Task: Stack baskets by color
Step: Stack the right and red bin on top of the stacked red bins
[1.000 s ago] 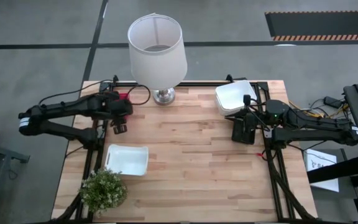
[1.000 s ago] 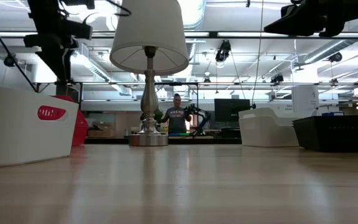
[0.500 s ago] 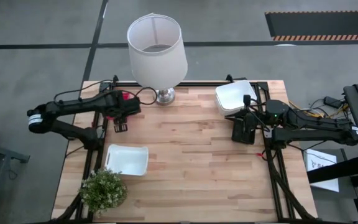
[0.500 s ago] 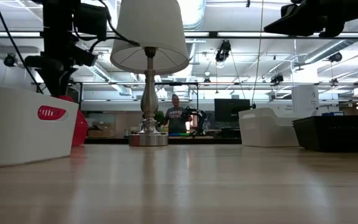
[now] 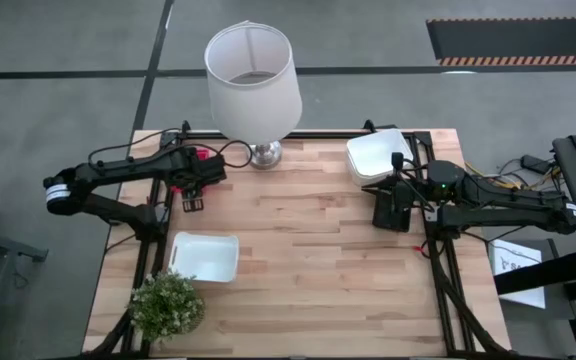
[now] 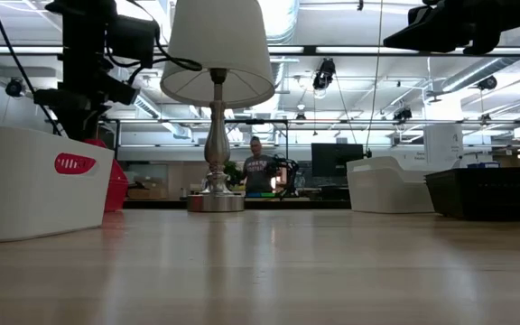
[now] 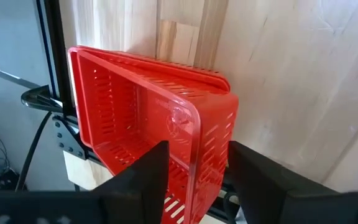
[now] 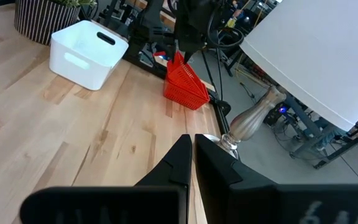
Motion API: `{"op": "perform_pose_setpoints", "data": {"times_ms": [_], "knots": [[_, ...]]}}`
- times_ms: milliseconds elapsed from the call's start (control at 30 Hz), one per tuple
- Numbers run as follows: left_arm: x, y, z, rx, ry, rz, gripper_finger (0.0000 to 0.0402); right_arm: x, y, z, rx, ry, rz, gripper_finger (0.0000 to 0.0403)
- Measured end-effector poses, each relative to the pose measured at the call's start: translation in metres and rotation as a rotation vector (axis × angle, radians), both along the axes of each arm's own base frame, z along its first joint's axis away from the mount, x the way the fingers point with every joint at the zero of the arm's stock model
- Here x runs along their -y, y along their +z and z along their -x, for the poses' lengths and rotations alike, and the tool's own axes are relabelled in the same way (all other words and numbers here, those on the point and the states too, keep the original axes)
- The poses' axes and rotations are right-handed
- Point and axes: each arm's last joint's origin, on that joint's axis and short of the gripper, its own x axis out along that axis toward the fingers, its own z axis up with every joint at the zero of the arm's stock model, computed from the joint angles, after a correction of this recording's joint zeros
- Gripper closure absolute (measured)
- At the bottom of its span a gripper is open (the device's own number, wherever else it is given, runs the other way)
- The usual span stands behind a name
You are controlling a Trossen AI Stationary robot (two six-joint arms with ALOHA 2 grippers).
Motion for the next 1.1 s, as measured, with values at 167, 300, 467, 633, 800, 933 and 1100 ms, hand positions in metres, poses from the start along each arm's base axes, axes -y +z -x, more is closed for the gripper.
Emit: {"op": "perform_pose_setpoints", "data": {"times_ms": [167,300,467,633,800,933,1100], "knots": [[0.0001,0.0000,0.0002,-0.002,0.000,0.001,0.0305,0.0000,0.0000,0.0000,0.000,0.000,0.000,0.0390],[0.0001,0.0000,0.0002,-0.002,0.000,0.001,0.0350,0.0000,0.0000,0.0000,0.000,0.000,0.000,0.0390],[0.0002,0.0000,0.0003,-0.002,0.000,0.002,0.0395,0.0000,0.0000,0.0000,0.000,0.000,0.000,0.0390],[0.0002,0.0000,0.0003,-0.002,0.000,0.002,0.0396,0.0000,0.0000,0.0000,0.000,0.000,0.000,0.0390],[-0.0003,0.0003,0.0005,-0.007,0.006,-0.017,0.0399,0.0000,0.0000,0.0000,0.000,0.000,0.000,0.0390],[-0.0004,0.0001,0.0005,-0.007,0.007,-0.020,0.0400,0.0000,-0.0001,0.0000,-0.001,0.000,-0.001,0.0390],[-0.0005,-0.0058,0.0004,-0.003,0.009,-0.026,0.0400,0.0000,-0.0008,0.0002,-0.008,0.000,-0.002,0.0390]]}}
